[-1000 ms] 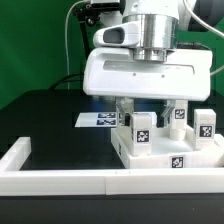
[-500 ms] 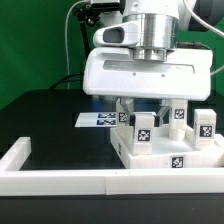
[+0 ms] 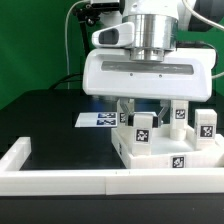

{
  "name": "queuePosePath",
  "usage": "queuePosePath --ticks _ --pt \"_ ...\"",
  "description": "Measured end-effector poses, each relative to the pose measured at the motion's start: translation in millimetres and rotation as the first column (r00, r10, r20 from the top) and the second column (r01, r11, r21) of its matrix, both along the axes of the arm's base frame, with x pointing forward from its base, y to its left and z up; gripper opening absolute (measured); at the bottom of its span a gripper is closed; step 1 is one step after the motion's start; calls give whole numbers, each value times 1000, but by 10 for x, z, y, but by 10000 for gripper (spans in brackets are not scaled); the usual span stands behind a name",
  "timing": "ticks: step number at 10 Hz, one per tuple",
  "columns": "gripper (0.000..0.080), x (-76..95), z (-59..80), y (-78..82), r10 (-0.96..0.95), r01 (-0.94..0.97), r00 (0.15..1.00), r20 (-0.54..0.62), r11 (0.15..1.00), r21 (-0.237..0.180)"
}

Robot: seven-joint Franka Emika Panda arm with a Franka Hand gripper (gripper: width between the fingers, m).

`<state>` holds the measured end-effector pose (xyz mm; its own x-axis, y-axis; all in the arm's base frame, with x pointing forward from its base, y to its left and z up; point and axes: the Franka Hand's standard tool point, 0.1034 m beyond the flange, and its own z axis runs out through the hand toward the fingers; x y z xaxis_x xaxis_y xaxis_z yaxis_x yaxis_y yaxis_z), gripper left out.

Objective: Assemble square table

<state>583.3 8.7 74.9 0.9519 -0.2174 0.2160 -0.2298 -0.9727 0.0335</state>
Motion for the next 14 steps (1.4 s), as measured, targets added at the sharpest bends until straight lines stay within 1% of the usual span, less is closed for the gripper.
queuePosePath --ticks 2,4,5,6,8,9,11,12,13,14 --pt "294 -18 -10 -11 -241 240 970 20 969 61" --pt "294 -25 -13 -30 -430 425 902 30 898 115" --pt "294 -25 -12 -32 -481 474 876 29 871 126" --pt "294 -26 -13 -42 -559 550 829 26 823 146" --pt "294 -26 -14 -53 -634 623 773 22 764 166" --pt "294 -29 -14 -51 -713 698 701 10 689 194" --pt "297 -31 -10 -44 -786 768 619 -7 603 215" --pt "298 -37 -4 -38 -856 836 515 -27 496 235" --pt "298 -46 3 -33 -905 883 424 -45 401 244" --pt "300 -55 4 -35 -927 905 371 -56 347 248"
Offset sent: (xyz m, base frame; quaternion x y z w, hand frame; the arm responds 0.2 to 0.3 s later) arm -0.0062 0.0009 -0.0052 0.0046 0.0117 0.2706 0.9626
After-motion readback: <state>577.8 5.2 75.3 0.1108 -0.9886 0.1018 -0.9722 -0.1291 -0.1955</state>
